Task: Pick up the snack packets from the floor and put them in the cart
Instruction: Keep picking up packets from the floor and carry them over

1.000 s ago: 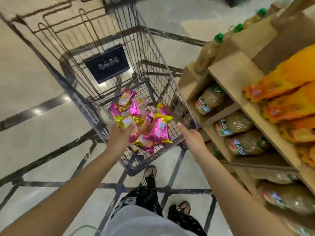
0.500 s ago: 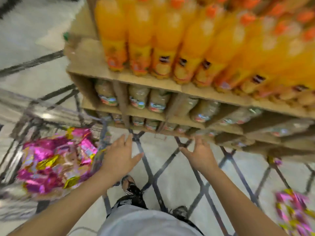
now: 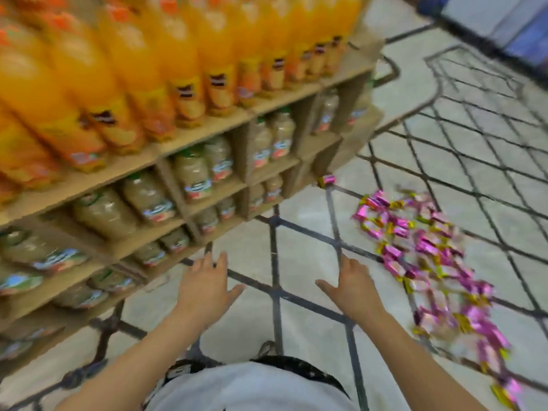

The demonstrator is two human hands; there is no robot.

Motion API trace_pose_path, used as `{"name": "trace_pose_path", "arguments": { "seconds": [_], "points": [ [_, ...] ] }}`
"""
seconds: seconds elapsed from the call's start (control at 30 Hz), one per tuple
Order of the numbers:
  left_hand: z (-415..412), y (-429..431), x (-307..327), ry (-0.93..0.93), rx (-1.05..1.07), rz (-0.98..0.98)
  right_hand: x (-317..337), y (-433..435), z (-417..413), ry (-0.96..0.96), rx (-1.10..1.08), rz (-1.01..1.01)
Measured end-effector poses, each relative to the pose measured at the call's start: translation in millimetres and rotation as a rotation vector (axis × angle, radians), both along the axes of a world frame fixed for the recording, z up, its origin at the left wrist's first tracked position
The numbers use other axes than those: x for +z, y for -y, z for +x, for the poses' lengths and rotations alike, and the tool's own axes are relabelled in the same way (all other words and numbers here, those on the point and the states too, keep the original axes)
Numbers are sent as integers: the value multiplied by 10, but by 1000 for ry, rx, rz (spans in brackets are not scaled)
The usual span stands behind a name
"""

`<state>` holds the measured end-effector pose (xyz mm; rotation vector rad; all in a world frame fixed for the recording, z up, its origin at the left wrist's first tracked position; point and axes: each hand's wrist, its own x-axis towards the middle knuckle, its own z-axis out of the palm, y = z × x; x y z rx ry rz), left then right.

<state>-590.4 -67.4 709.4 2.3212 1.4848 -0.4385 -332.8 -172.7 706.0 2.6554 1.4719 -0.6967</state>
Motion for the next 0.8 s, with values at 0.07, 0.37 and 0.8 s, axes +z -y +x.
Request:
{"name": "trace_pose_path", "arguments": {
  "seconds": [0.07,0.37,0.8],
  "points": [
    [515,23,35,-2,-110,0,31,268,374,18,-91,-9],
    [2122,118,115,-68,-533,57,-156,1194,1217,-60,-464,-27],
    [4292,-551,-318,-138,-832,16,-517,1019,2778,-130,-748,-132]
  ]
}}
